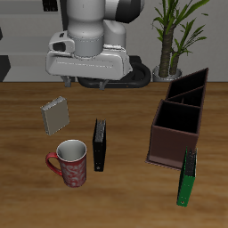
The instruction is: Place the red mug into the left desk caddy's right compartment
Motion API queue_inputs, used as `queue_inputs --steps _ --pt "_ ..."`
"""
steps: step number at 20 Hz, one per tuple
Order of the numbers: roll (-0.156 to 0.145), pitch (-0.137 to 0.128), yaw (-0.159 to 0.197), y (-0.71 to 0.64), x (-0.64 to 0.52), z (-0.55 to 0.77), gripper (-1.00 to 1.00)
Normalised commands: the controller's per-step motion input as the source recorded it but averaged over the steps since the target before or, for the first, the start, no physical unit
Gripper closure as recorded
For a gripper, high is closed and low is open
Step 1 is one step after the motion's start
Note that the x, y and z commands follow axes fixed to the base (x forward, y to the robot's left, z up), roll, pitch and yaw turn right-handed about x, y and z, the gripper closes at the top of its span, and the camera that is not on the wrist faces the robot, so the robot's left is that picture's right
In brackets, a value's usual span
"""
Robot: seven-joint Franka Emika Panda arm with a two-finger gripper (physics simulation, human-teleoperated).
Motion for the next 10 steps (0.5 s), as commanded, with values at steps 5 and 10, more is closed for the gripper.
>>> queue_inputs --steps 5,10 --pt "0.021 -0.02 0.01 0.1 0.43 -0.1 -1.0" --pt "-0.009 -0.011 0.004 -0.06 0.33 -0.13 -1.0"
